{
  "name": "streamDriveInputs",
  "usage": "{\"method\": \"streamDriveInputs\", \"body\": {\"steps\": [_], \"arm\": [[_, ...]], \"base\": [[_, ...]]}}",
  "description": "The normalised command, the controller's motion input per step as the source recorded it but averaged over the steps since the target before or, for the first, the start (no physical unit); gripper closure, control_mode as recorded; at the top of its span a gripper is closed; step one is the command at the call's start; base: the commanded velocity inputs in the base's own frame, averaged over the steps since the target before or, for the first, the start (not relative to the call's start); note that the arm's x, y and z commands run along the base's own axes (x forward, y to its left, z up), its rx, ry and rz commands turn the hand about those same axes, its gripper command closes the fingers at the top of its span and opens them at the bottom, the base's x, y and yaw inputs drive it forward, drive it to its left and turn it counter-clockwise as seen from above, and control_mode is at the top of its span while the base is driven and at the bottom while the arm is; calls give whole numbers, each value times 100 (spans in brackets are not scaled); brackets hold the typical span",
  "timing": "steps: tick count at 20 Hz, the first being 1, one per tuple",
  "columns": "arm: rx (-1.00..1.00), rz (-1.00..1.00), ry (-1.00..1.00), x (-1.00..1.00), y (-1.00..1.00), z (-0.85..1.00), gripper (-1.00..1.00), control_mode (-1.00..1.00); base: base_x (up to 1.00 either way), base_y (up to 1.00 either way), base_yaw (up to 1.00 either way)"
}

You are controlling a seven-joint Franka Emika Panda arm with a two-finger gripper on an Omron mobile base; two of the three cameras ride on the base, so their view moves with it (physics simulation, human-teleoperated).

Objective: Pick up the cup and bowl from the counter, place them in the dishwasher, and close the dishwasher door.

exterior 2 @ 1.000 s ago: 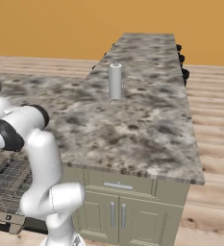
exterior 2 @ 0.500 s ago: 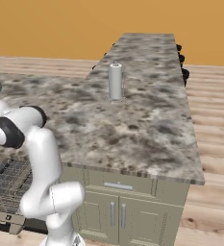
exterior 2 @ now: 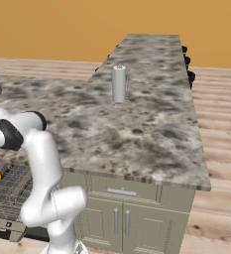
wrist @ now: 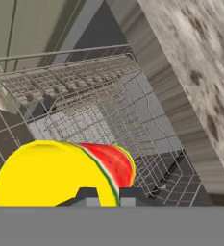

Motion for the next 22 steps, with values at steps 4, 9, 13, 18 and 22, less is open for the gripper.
{"method": "streamDriveInputs", "body": {"steps": [4,9,13,18,22], "arm": [[-15,5,0,0,7,-47,100,-100],[-11,6,0,3,3,-43,100,-100],[-8,5,0,16,0,-28,100,-100],[-4,4,0,16,0,-21,100,-100],[-2,3,0,28,0,-23,100,-100]], "base": [[0,0,0],[0,0,0],[0,0,0],[0,0,0],[0,0,0]]}}
